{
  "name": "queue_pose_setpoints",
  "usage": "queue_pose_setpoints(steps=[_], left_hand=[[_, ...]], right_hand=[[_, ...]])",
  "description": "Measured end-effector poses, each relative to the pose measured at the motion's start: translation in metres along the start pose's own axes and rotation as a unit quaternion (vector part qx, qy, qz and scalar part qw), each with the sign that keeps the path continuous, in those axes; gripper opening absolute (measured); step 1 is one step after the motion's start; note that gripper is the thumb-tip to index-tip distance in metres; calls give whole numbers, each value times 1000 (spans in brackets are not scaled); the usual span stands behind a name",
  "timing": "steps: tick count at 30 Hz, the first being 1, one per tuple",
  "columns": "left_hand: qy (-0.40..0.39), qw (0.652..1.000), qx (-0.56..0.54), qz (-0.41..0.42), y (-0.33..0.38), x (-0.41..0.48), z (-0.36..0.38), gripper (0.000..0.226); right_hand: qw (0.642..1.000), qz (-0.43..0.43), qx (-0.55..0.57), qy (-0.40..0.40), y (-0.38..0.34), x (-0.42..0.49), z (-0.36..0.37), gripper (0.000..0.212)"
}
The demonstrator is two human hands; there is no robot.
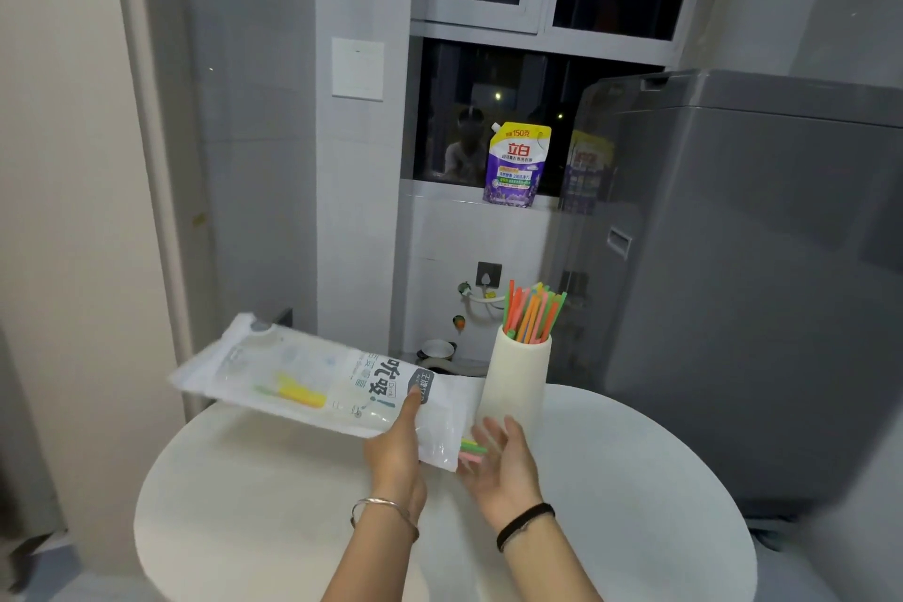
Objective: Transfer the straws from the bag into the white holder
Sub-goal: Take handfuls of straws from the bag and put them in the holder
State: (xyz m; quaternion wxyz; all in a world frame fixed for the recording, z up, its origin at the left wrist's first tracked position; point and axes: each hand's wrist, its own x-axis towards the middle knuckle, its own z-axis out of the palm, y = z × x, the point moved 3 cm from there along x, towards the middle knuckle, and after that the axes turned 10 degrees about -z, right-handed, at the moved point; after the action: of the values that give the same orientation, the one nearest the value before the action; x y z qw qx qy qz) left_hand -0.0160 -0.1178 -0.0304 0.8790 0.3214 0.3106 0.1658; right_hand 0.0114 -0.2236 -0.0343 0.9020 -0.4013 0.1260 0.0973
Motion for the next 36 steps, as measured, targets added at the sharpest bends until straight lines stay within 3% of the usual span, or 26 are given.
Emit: queue_pose_setpoints(steps=[2,6,12,18,23,28,36], left_hand=[[5,996,63,61,3,-4,1,31],[-13,957,225,183,10,-13,10,24],[-73,922,305,228,15,-23,15,30],[-82,934,262,230,28,-21,12,25],[-46,964,192,179,36,-12,2,27],[-7,992,57,111,36,-2,-13,32],[24,998,-53,33,30,6,-23,49]], right_hand=[[994,73,79,-5,16,-1,-3,41],[988,108,106,-8,34,-6,-5,28],[993,93,76,-14,41,-12,-7,22],[995,88,25,35,42,-16,-11,22],[998,60,-14,-1,37,-14,-8,11],[999,-22,1,-28,14,-7,-3,4],[988,-151,28,2,-21,1,-11,10]])
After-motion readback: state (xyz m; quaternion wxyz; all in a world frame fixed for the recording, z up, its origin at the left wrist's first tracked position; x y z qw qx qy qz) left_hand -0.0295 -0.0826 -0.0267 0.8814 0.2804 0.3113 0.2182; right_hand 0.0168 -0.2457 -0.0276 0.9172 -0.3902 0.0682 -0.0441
